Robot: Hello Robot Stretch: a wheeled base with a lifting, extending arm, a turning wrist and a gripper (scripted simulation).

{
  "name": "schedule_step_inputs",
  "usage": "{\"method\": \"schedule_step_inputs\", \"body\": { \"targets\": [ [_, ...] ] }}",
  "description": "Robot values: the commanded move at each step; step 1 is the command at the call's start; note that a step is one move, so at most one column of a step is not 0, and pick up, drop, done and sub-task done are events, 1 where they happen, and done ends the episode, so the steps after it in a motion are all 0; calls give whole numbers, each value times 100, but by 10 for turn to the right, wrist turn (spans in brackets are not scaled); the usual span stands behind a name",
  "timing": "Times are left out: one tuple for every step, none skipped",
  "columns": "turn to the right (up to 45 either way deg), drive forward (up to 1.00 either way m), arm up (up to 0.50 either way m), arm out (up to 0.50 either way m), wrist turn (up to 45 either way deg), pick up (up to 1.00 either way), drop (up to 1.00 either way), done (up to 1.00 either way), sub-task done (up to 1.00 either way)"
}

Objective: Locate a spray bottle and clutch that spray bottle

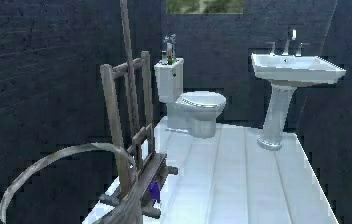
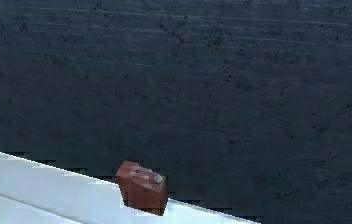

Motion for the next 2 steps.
{"method": "schedule_step_inputs", "body": {
  "targets": [
    [150, 0, 0, 0, 0, 0, 0, 0, 0],
    [0, 45, 0, 0, 0, 0, 0, 0, 0]
  ]
}}
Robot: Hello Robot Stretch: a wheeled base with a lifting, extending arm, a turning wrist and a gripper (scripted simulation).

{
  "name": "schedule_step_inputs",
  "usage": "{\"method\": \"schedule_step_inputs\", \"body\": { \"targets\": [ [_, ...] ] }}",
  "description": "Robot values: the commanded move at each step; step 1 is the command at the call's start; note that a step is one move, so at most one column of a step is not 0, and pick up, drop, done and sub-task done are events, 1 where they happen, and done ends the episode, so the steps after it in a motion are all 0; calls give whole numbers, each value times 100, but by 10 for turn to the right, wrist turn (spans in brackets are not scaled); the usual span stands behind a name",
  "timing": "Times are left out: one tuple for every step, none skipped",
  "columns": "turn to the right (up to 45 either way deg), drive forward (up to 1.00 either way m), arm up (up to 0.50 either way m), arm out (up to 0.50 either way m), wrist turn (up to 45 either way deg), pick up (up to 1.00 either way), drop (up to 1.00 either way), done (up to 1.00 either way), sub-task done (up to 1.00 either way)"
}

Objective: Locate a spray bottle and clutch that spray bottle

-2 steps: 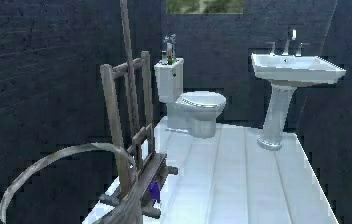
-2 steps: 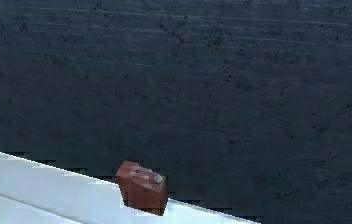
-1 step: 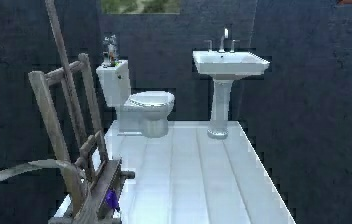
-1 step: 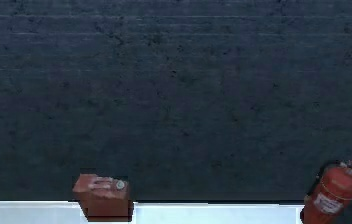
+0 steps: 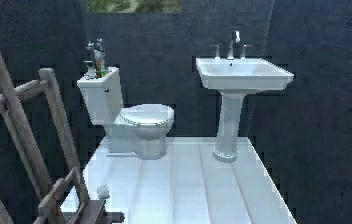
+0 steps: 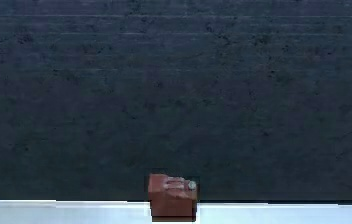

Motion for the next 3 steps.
{"method": "schedule_step_inputs", "body": {
  "targets": [
    [-450, 0, 0, 0, 0, 0, 0, 0, 0],
    [-450, 0, 0, 0, 0, 0, 0, 0, 0],
    [-330, 0, 0, 0, 0, 0, 0, 0, 0]
  ]
}}
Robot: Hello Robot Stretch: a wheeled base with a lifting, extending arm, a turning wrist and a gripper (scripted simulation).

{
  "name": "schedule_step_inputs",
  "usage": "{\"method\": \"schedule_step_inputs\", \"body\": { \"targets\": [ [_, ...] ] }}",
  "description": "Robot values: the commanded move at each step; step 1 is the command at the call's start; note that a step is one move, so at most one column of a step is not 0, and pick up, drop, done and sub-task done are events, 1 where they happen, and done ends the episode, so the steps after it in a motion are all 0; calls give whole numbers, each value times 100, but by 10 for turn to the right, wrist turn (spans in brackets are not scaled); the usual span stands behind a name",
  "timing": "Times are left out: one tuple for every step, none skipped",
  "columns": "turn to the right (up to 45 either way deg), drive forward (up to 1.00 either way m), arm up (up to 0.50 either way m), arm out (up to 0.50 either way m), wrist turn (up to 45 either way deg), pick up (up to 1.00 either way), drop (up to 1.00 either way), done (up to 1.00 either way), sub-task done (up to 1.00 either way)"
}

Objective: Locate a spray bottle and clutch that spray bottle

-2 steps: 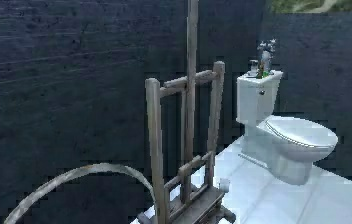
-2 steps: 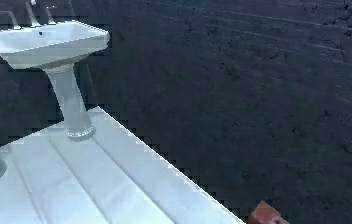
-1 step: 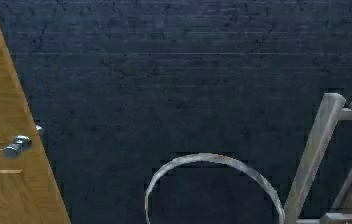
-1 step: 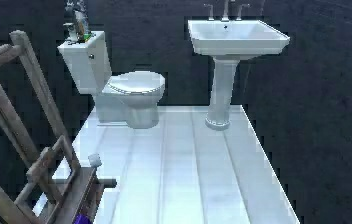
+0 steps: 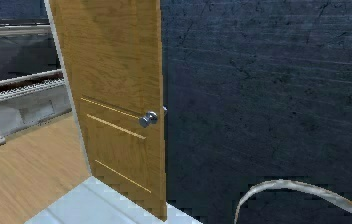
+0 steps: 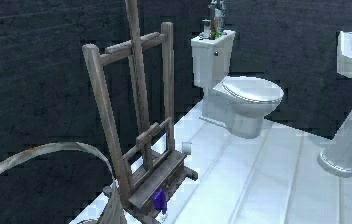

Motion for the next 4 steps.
{"method": "schedule_step_inputs", "body": {
  "targets": [
    [0, 0, 10, 0, 0, 0, 0, 0, 0],
    [0, 0, 0, 44, 0, 0, 0, 0, 0],
    [0, 0, 0, 0, 450, 0, 0, 0, 0],
    [0, 0, 0, 0, 450, 0, 0, 0, 0]
  ]
}}
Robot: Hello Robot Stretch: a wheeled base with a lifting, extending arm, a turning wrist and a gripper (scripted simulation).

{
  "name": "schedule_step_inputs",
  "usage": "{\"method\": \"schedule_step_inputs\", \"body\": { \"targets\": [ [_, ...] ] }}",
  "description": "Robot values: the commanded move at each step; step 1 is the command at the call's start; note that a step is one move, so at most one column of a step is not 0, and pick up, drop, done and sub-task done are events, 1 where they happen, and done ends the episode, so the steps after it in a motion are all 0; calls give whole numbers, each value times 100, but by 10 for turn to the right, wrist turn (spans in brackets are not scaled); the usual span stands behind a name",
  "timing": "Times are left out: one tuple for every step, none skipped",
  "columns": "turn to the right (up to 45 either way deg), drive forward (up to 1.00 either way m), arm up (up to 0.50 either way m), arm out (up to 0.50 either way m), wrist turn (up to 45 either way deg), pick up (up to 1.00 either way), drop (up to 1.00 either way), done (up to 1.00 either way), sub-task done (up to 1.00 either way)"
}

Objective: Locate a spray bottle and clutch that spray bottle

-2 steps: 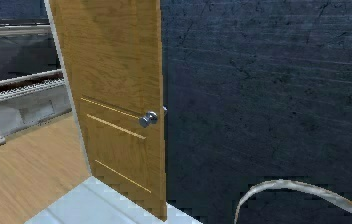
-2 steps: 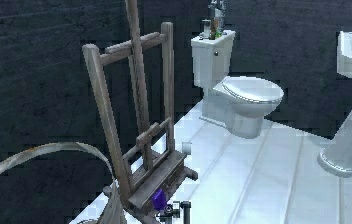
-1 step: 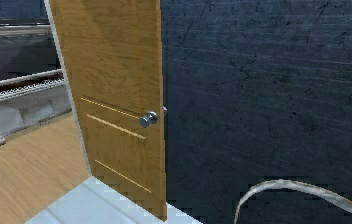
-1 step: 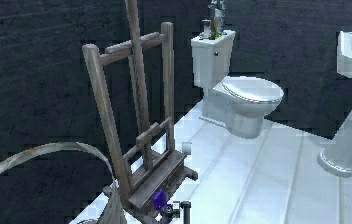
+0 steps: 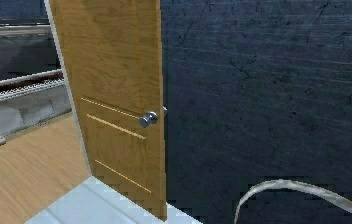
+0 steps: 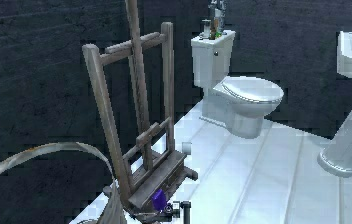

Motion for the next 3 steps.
{"method": "schedule_step_inputs", "body": {
  "targets": [
    [0, 0, 0, 0, 450, 0, 0, 0, 0],
    [0, 0, 0, 0, 270, 0, 0, 0, 0],
    [0, 0, -30, 0, 0, 0, 0, 0, 0]
  ]
}}
